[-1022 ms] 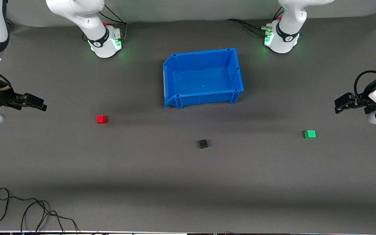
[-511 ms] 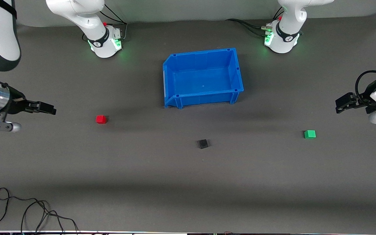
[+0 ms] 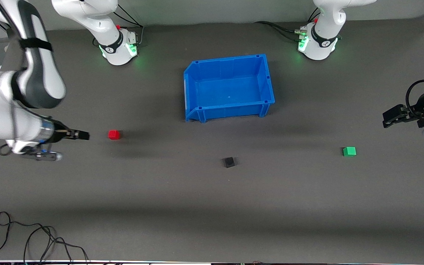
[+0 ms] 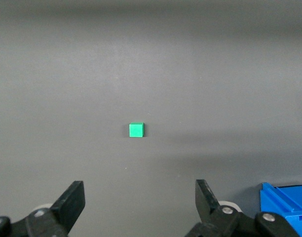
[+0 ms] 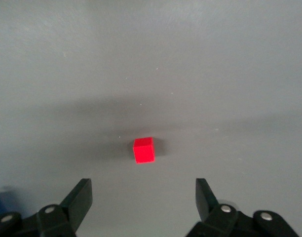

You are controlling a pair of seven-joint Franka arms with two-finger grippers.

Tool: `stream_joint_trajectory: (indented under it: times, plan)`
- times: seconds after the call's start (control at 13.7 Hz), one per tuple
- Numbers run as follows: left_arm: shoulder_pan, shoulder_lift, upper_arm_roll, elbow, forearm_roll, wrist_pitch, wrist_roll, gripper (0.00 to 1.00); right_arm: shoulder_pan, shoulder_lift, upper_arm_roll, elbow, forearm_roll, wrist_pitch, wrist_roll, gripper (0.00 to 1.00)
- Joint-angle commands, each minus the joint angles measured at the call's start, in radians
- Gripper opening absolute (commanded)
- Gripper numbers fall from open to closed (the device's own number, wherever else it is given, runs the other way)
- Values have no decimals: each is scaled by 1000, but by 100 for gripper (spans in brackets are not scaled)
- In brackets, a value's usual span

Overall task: Attach green and red cubes to black cube
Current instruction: 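Grasp the red cube with the right gripper while the left gripper grasps the green cube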

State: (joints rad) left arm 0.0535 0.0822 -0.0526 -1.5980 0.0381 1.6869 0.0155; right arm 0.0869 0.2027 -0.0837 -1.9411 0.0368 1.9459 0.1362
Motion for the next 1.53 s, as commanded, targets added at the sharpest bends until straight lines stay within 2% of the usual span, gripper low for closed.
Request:
stream_joint_trajectory:
  times: [0.0,0.29,0.44,0.66,0.95,1.1,1.17,1.24,1.31,1.39,1.46]
  plan:
    - [12,7,2,15,6,-50,1,99,16,4,-11,-159,9,168,39,94]
    - [28,53,5,-6,8,-53,-26,99,16,118,-10,-162,11,249,34,94]
    - [48,70,3,-13,11,-59,-101,99,16,182,-7,-162,11,306,28,94]
    - [57,112,7,-13,11,-102,-289,99,46,222,-5,-164,11,309,33,92]
    - [106,152,3,-36,-4,-113,-714,99,50,245,-4,-160,12,309,39,85]
    - [130,163,5,-63,-59,-92,-820,99,51,257,-4,-160,11,306,34,76]
    - [158,163,5,-85,-84,-57,-895,99,50,254,-5,-163,12,300,28,74]
    - [161,154,3,-129,-92,-3,-955,99,47,254,-4,-162,12,279,26,68]
    - [158,151,3,-173,-92,57,-1017,99,47,251,-4,-162,12,266,26,58]
    - [152,149,3,-218,-92,123,-1067,99,48,250,-4,-162,12,265,28,45]
    - [149,148,2,-262,-90,202,-1127,99,47,251,-4,-160,12,251,29,36]
